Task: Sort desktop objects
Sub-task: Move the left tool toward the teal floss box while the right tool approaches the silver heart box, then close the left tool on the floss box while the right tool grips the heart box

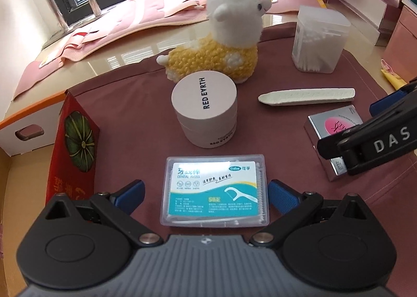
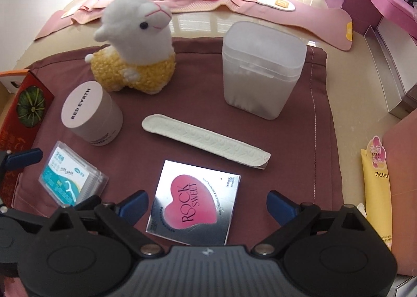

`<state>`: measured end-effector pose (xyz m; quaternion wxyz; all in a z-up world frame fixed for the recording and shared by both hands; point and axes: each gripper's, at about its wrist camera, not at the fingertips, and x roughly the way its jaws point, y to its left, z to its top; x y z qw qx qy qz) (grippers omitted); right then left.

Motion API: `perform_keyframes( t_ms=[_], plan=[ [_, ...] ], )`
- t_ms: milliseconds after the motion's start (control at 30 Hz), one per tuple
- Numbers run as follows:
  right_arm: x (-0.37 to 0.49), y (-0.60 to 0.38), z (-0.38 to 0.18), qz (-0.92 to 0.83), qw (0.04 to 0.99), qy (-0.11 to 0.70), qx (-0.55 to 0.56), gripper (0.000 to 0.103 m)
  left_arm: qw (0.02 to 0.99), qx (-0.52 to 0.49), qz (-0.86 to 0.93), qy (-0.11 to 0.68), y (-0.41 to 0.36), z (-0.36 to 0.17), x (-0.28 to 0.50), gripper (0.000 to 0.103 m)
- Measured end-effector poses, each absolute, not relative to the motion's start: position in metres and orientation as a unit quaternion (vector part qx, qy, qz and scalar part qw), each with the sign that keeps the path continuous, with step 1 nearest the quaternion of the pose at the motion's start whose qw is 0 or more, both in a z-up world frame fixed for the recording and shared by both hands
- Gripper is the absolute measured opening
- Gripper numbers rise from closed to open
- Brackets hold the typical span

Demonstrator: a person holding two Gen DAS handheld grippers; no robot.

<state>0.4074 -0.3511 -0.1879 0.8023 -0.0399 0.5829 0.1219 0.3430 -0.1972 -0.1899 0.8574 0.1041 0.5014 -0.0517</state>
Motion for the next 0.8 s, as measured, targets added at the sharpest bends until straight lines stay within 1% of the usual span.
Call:
perform_keyframes(
  t_ms=[267,333,433,567,600,633,667,700,767,800],
  plan=[
    [0.411,-0.345,-0.194,0.107,0.793,0.599,-0.039,0.094,0.846,0.098,-0.036,0.523,-0.194,-0.194,0.35,0.103],
    [0.411,-0.345,-0.194,0.103,0.792,0.601,-0.038,0.084,0.843,0.092,-0.035,0.528,-0.193,-0.195,0.35,0.102],
    [0.412,-0.345,-0.194,0.101,0.79,0.604,-0.034,0.084,0.84,0.09,-0.037,0.533,-0.193,-0.195,0.352,0.101],
    [0.411,-0.343,-0.194,0.1,0.788,0.606,-0.037,0.083,0.839,0.091,-0.043,0.534,-0.195,-0.194,0.353,0.095],
    [0.411,-0.343,-0.194,0.1,0.788,0.606,-0.039,0.08,0.839,0.09,-0.045,0.535,-0.195,-0.193,0.354,0.094],
    [0.41,-0.342,-0.193,0.1,0.788,0.606,-0.041,0.078,0.839,0.086,-0.047,0.535,-0.195,-0.193,0.354,0.091],
    [0.41,-0.342,-0.192,0.1,0.788,0.606,-0.042,0.077,0.839,0.08,-0.051,0.536,-0.194,-0.192,0.354,0.085],
    [0.409,-0.341,-0.192,0.101,0.788,0.605,-0.044,0.075,0.838,0.074,-0.053,0.538,-0.194,-0.192,0.355,0.083],
    [0.409,-0.339,-0.192,0.102,0.788,0.605,-0.054,0.071,0.836,0.07,-0.052,0.541,-0.194,-0.191,0.356,0.083],
    [0.409,-0.339,-0.191,0.102,0.787,0.605,-0.056,0.068,0.836,0.07,-0.051,0.542,-0.195,-0.191,0.356,0.083]
  ],
)
